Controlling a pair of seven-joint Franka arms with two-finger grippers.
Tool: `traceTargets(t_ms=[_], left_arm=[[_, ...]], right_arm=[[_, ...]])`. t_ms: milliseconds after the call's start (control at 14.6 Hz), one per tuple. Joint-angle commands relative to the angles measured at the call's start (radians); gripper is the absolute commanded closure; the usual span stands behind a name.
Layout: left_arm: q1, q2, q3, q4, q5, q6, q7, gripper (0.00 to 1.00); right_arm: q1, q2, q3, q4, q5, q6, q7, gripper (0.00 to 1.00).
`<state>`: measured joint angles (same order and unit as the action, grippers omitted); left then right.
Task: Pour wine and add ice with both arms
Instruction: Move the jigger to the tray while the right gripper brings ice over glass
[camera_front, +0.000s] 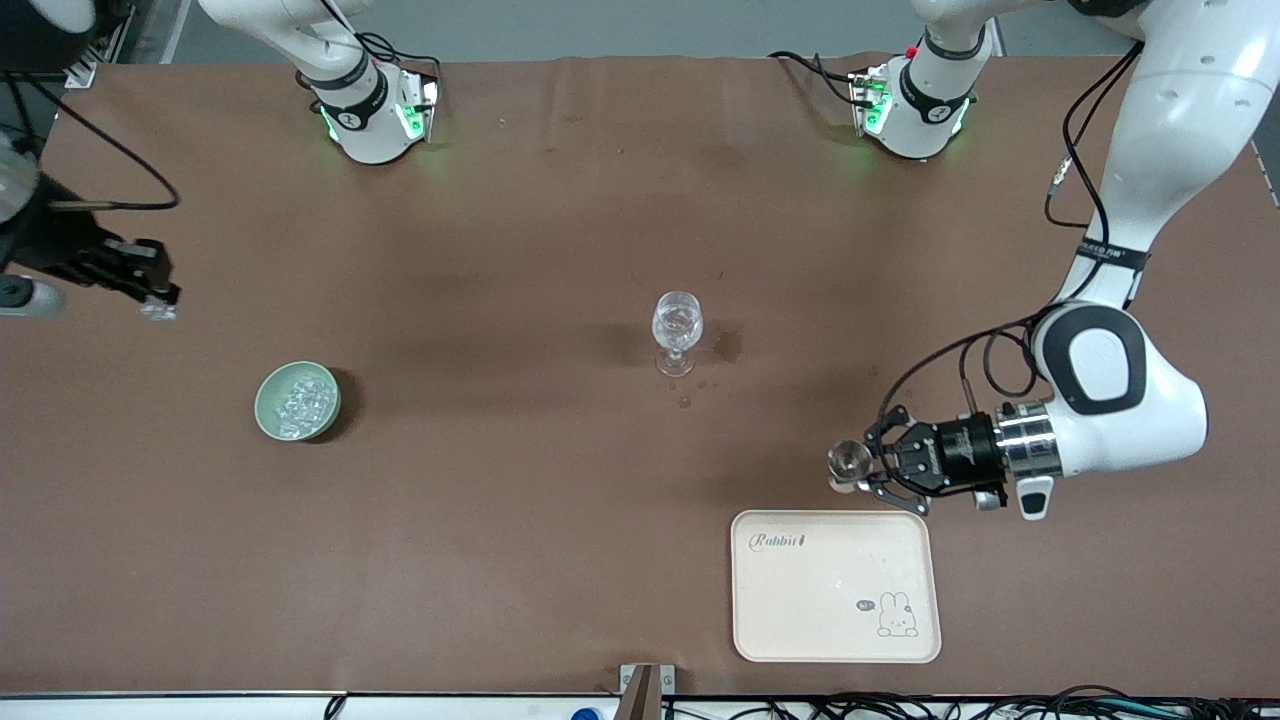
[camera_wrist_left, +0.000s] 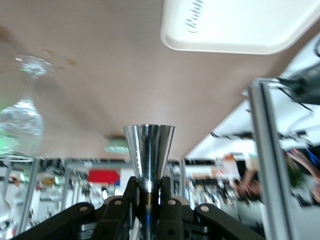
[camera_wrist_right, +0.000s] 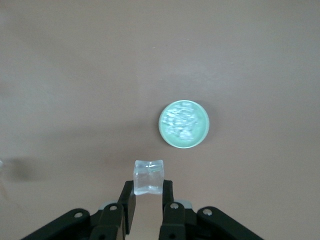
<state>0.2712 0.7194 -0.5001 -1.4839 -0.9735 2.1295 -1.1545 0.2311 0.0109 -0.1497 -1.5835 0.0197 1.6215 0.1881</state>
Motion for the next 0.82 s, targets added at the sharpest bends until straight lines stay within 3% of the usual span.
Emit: traceTargets(t_ms=[0,137,342,752], left_arm=[[-0.013,0.125,-0.009,0.128,-0.039,0.007,0.032,0.99],[0.011,0.195,-0.009,0.154,-0.057,0.021,0.105,0.99],[0.014,0.261,0.002,0.168,-0.180,0.047,0.235,0.99],[0.002,0.376,0.032,0.258,-0.198,0.107,0.248,0.99]], right_arm=[[0.136,0.079,-0.007,0.077,-0.001,0.017,0.239,0.97],[0.216,0.147,-0.007,0.141,0.000,0.027,0.394,0.97],[0.330,0.211,-0.005,0.201,0.006,0.052,0.561,0.97],[0.526,0.302,-0.005,0.266,0.048,0.112,0.790,0.97]])
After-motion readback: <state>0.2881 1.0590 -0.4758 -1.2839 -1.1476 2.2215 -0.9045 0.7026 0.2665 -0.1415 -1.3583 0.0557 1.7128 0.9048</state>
